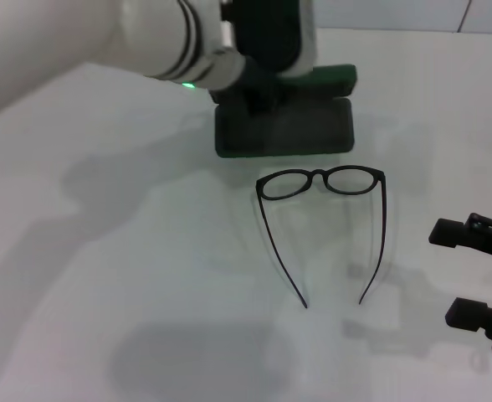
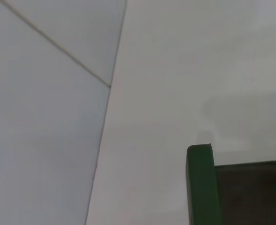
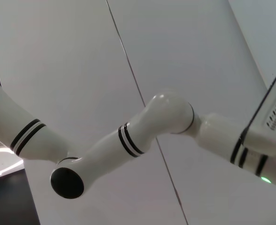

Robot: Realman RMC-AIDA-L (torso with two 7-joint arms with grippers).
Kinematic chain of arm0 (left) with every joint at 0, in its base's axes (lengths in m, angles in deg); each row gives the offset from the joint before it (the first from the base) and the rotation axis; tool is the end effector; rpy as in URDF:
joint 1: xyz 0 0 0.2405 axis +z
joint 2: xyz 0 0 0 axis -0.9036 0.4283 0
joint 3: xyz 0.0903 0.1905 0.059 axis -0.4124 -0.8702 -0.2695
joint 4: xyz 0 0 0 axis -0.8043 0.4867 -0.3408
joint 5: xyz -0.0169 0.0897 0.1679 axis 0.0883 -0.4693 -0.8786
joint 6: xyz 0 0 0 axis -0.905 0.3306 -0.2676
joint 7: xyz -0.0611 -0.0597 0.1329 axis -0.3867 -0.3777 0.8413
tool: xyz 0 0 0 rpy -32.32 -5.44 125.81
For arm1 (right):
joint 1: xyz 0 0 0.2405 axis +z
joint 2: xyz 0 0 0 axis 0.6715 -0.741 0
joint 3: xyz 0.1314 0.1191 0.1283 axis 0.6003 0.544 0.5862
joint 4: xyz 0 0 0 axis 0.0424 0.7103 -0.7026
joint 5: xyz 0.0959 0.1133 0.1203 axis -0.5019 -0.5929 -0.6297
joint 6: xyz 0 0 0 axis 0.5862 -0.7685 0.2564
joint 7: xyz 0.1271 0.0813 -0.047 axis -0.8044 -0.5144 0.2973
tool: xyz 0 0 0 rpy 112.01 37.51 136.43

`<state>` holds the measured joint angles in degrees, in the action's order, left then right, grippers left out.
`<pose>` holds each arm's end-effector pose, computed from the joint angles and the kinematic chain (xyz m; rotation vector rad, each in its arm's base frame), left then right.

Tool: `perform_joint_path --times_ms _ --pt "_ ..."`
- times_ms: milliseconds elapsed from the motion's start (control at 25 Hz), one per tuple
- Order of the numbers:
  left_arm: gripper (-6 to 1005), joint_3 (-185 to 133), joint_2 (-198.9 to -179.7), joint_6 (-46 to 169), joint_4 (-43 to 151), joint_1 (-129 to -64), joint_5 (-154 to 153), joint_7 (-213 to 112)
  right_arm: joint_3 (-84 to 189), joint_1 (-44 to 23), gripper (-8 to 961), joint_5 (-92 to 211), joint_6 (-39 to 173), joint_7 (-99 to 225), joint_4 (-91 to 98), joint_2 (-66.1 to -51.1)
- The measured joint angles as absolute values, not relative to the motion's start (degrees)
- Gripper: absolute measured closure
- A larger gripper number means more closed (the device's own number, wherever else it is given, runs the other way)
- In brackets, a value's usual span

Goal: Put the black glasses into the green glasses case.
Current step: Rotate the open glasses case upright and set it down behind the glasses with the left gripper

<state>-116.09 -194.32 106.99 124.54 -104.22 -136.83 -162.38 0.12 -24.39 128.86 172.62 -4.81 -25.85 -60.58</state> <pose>-0.0926 0.3755 -0.0410 -2.5276 0.3928 0.3766 0.1972 0.2134 0.0327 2.7661 -0.4245 -1.3851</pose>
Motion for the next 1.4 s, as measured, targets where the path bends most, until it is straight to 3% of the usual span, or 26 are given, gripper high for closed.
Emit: perform_joint_path --times_ms 1040,1400 --pt "789 -125.9 -194.61 103.8 120.0 -105.4 -134.5 -166.9 0.1 -24.4 100 128.7 172.5 -4.7 -24.3 -60.58" --pt "696 -127.5 -194.57 104.2 120.0 -105.6 -136.4 -169.9 0.1 -24.7 101 128.9 172.3 -4.7 -24.1 -60.58"
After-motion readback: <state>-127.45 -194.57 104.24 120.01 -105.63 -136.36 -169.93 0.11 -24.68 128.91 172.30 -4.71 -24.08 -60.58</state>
